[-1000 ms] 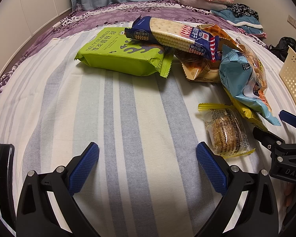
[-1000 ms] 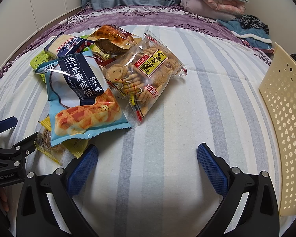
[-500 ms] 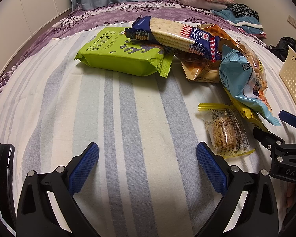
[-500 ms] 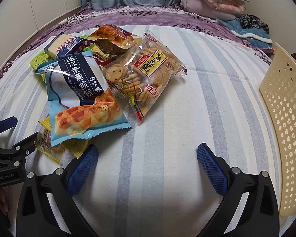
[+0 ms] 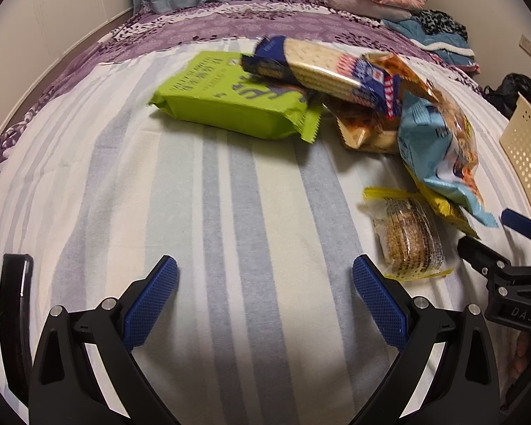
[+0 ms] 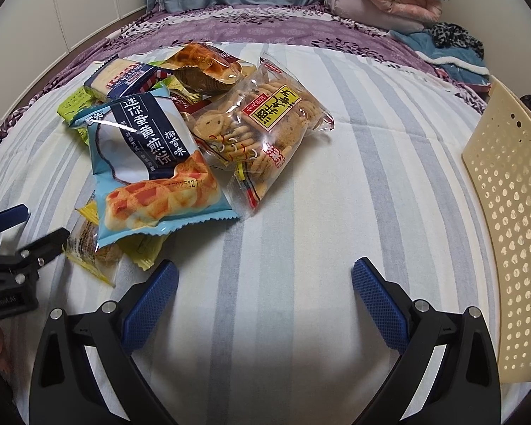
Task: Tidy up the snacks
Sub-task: 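Grasp the blue waffle bag with the right gripper while the left approaches the crackers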
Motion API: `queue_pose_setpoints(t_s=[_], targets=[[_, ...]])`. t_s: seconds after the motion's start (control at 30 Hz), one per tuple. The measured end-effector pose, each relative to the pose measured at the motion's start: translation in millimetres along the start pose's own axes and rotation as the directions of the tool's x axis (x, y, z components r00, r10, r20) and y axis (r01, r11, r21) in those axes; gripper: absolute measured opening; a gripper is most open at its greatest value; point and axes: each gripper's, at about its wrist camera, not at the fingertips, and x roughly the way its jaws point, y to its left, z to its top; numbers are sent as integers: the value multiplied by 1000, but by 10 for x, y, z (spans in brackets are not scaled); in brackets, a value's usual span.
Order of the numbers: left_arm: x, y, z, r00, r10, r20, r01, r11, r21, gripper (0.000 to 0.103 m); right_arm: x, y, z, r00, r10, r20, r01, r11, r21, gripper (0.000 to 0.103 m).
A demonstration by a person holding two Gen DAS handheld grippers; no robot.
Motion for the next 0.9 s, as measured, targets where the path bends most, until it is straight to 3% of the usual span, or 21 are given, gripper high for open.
queue_pose_setpoints(t_s=[0.2, 0.53, 0.9], targets=[[-193, 112, 112, 999, 16, 50, -15, 1000, -23, 100, -223, -43, 20, 998, 4, 56, -4, 1000, -7, 98], [-272, 186, 343, 997, -3, 72, 6, 999, -51, 100, -489, -217, 188, 983, 95, 160, -102, 994, 35, 98], [-135, 282, 468, 999, 3, 54, 1, 997, -73, 100, -299, 137, 455, 959, 242, 150, -236, 970, -59, 98]])
